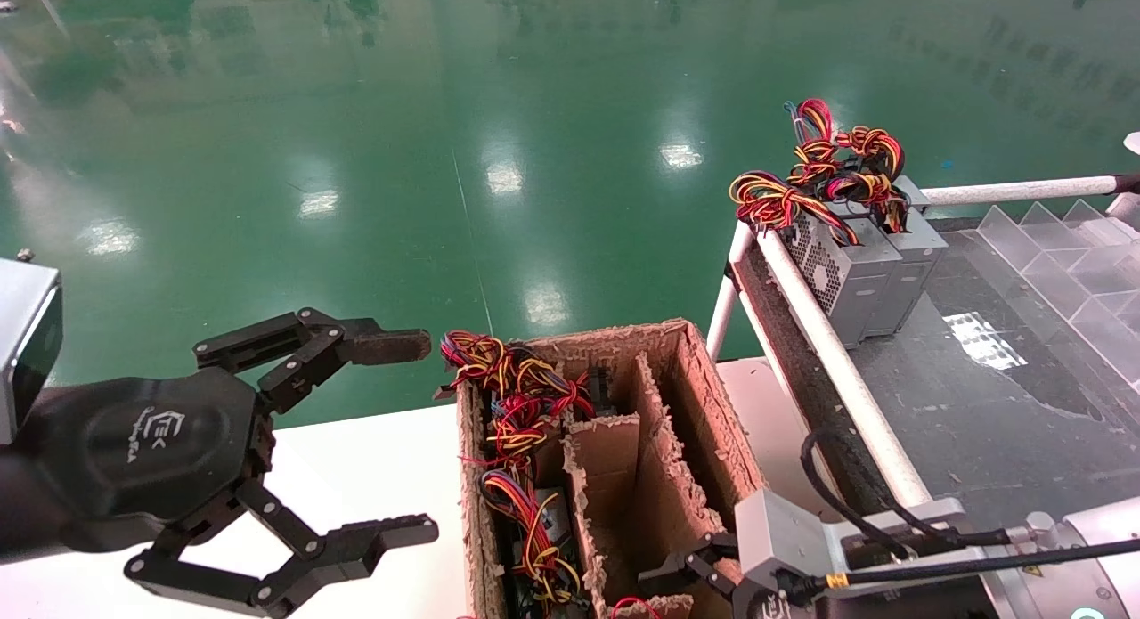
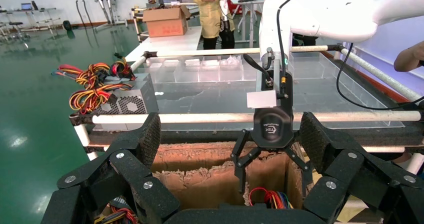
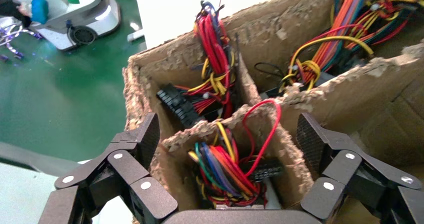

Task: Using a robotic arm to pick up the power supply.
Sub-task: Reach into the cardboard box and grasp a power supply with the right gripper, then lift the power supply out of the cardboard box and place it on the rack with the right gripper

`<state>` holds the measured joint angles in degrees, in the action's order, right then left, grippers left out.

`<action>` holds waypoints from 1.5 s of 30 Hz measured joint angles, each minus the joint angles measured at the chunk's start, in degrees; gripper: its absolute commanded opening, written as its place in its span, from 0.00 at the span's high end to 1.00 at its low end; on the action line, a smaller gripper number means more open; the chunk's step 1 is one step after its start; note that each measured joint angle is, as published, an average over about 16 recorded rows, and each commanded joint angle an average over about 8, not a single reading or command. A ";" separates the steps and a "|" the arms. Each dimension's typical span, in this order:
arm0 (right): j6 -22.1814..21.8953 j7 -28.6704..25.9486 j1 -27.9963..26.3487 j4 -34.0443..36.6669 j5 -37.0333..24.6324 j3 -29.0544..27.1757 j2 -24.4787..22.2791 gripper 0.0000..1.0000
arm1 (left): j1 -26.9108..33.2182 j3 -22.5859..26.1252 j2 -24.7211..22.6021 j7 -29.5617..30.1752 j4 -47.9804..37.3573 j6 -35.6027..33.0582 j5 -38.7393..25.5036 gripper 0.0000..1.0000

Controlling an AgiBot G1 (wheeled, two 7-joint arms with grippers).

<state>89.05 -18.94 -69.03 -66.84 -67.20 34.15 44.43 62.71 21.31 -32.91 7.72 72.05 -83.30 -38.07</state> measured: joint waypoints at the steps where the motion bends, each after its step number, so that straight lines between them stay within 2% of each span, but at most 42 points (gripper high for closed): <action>1: 0.08 0.16 0.02 0.13 0.01 0.20 0.02 1.00 | 0.00 0.00 0.00 0.00 0.00 0.00 0.00 0.00; 28: -0.51 3.93 -0.34 6.17 -0.46 4.06 -0.23 1.00 | 0.00 0.01 0.00 0.00 0.00 0.00 0.01 0.00; 45: -0.97 5.61 -0.18 5.97 1.06 3.79 -0.92 1.00 | 0.00 0.01 0.01 -0.01 0.00 0.01 0.01 0.00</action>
<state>88.08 -13.34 -69.21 -60.87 -66.14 37.94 43.51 62.71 21.33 -32.91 7.72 72.05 -83.30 -38.06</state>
